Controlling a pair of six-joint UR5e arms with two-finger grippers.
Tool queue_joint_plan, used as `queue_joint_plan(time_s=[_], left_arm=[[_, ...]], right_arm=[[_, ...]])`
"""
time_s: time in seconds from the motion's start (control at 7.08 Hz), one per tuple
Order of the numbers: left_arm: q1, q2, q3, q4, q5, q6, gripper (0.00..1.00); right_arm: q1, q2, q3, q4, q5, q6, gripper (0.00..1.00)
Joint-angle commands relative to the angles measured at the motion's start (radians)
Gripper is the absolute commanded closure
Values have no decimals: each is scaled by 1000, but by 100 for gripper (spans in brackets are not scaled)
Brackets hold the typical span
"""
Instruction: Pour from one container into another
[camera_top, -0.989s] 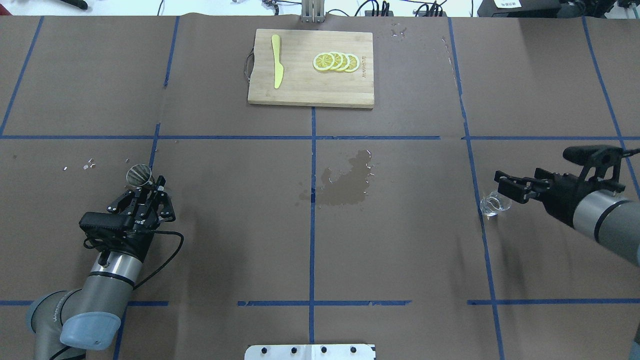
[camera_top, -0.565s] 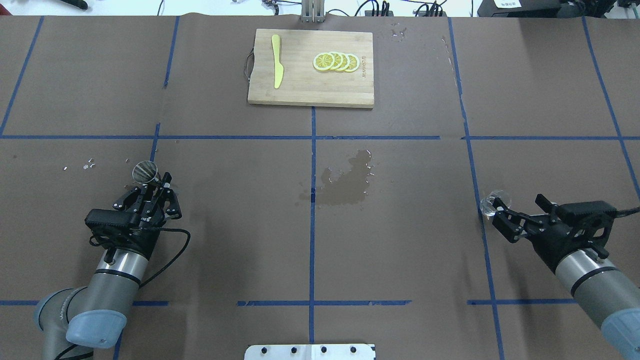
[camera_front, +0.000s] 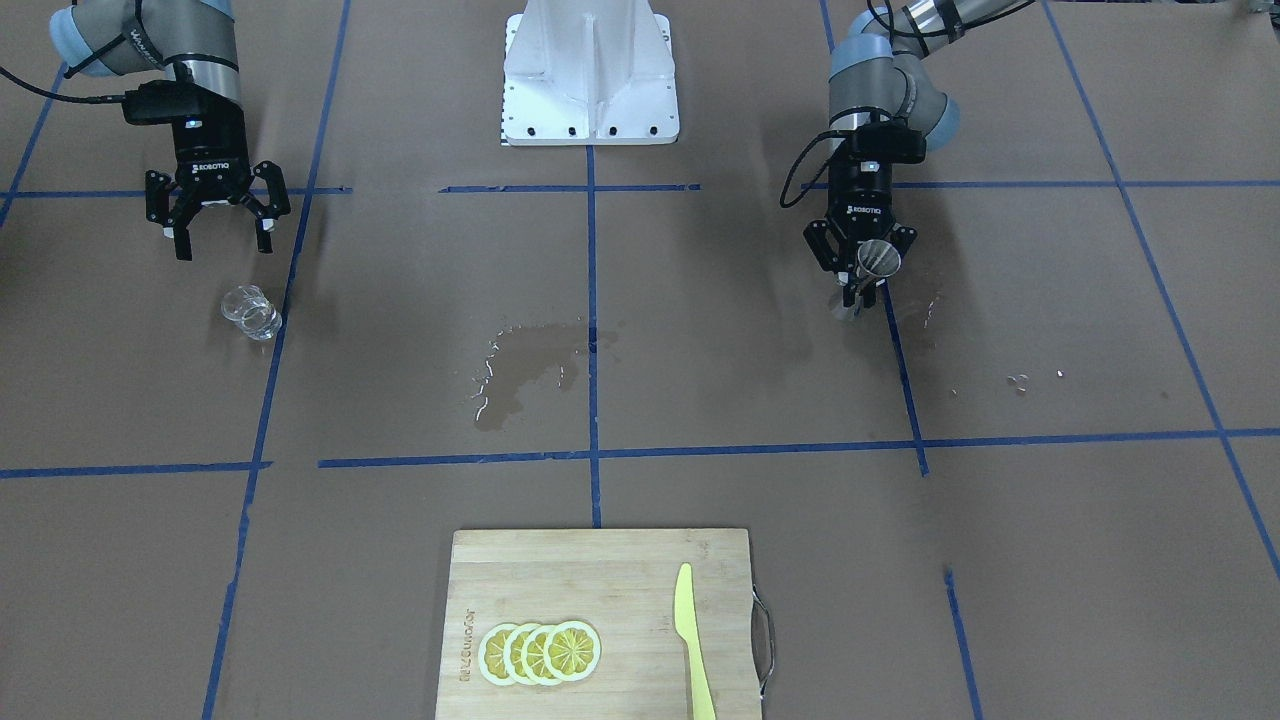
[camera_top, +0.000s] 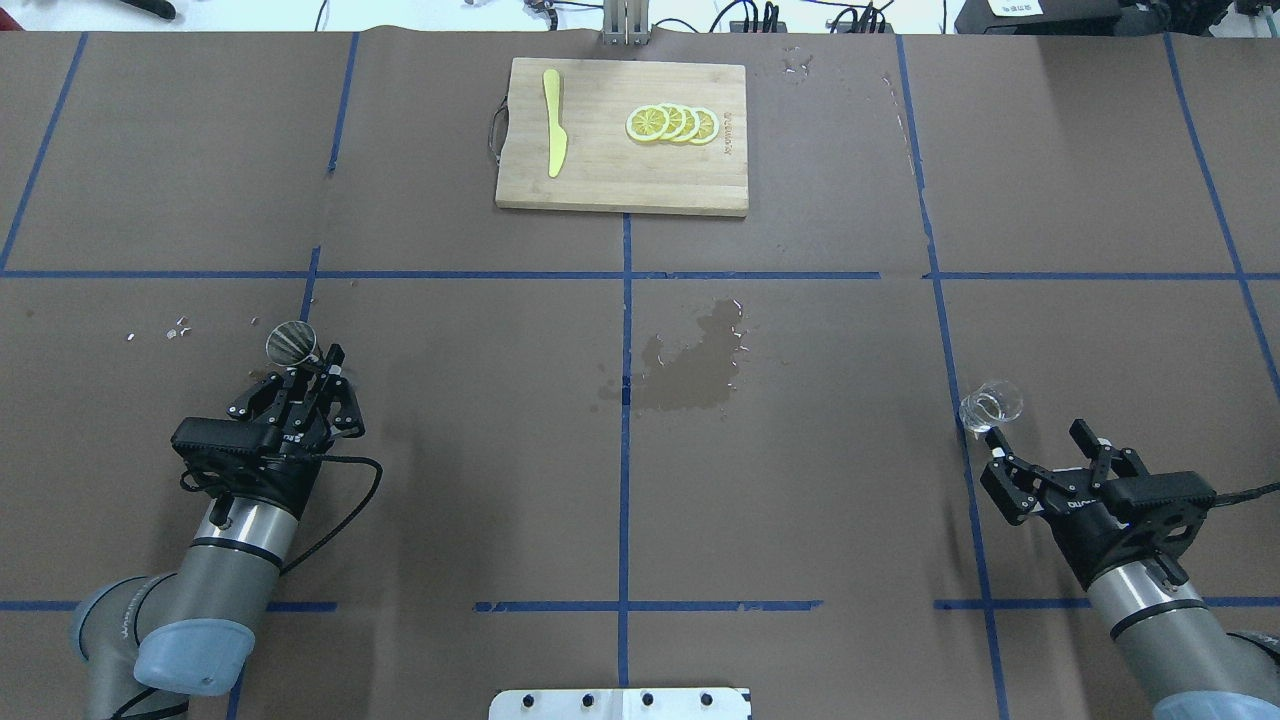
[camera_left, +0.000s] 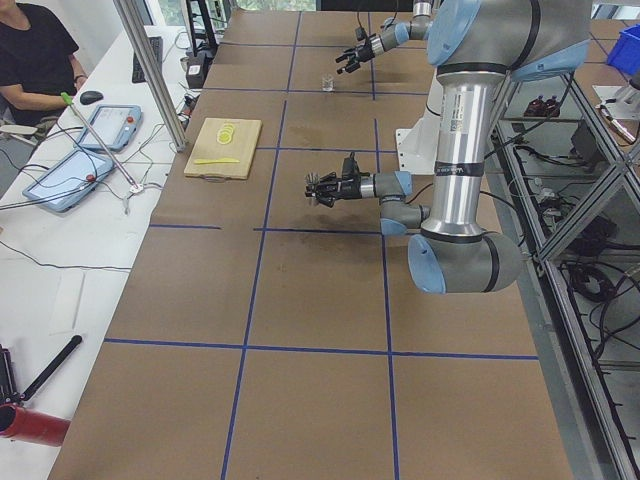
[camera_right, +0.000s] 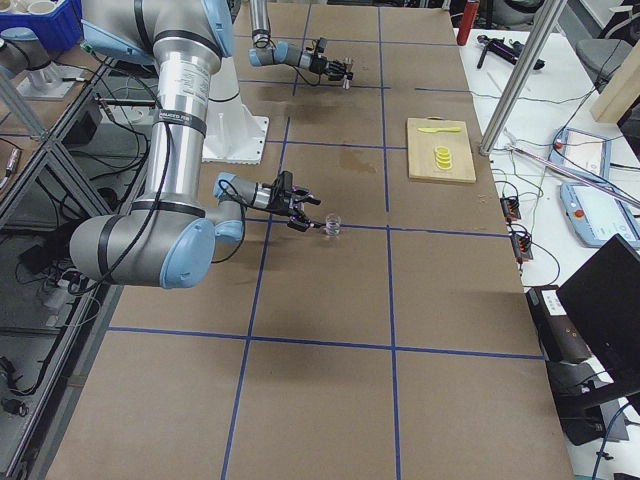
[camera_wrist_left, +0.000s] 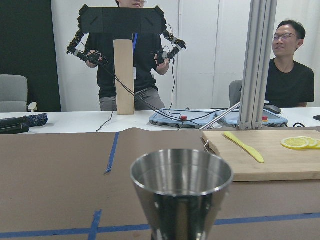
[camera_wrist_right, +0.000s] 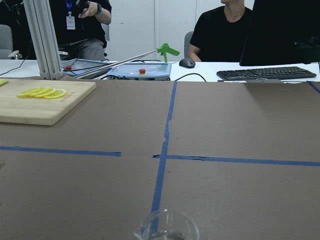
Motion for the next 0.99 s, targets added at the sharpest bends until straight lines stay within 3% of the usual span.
queue_joint_plan(time_s=[0.0,0.28,0.85], left_arm=[[0,-1,5,-1,0,0,100],[0,0,5,-1,0,0,100],[0,0,6,0,0,0,100]], right_arm=[[-5,58,-70,-1,-9,-5,1],[-5,122,-120,0,-2,-40,1],[19,122,-136,9,3,-42,2]])
